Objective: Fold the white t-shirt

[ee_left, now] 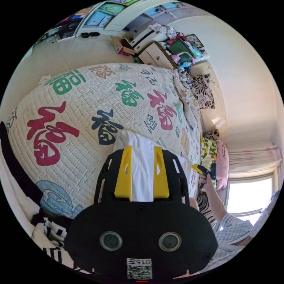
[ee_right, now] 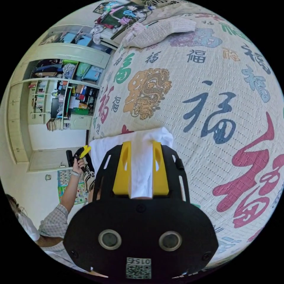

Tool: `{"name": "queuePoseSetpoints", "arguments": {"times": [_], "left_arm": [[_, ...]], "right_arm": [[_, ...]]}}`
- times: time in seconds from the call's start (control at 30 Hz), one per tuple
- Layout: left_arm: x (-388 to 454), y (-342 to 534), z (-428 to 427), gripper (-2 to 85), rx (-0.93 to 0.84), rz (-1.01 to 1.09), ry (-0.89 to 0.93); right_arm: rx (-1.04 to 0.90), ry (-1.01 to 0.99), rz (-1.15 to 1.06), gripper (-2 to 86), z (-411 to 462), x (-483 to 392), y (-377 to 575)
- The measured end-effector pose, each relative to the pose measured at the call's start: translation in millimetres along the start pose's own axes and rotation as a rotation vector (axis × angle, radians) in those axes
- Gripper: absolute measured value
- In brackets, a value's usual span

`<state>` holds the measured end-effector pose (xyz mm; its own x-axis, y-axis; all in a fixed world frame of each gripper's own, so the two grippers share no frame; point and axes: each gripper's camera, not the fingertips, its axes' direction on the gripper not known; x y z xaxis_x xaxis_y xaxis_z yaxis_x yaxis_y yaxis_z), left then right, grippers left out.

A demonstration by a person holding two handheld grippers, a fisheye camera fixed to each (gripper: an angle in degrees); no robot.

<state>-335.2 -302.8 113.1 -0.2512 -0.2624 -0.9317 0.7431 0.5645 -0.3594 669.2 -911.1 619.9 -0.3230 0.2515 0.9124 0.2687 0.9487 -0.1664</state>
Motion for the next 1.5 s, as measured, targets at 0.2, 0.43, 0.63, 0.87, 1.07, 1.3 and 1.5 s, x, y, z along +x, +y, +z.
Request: {"name": "queuePoseSetpoints", "arguments": {"times": [0.2, 0.43, 0.63, 0.87, 1.07, 1.3, 1.5], "left_arm": [[-27, -21, 7, -0.3, -0.015, -0.045, 0.056], [-31, -64, -10, -0.9, -0.013, 0.023, 0.056], [-14, -101, -4, -0.8, 0.019, 0.096, 0.077], [-16, -120, -7, 2.2, 0.154, 0.032, 0.011], [-37, -47, 2, 8.3, -0.012, 0.139, 0.158], [-62, 44, 47, 10.3, -0.162, 0.063, 0.076], [-72, 52, 71, 3.2, -0.13, 0.011, 0.102]], "right_arm": [[-0.046, -0.01, 0.028, -0.1, 8, 7, -23], [-0.001, 0.0, 0.02, -1.0, -5, -2, -57], [0.027, 0.132, -0.024, -0.8, -8, -35, -92], [0.134, 0.268, 0.056, 4.1, -4, -72, -131], [-0.023, 0.163, -0.42, 7.2, 36, -130, -64], [-0.356, 0.376, -0.785, 8.3, 146, -186, 28], [-0.471, 0.671, -0.767, 4.0, 199, -212, 21]]}}
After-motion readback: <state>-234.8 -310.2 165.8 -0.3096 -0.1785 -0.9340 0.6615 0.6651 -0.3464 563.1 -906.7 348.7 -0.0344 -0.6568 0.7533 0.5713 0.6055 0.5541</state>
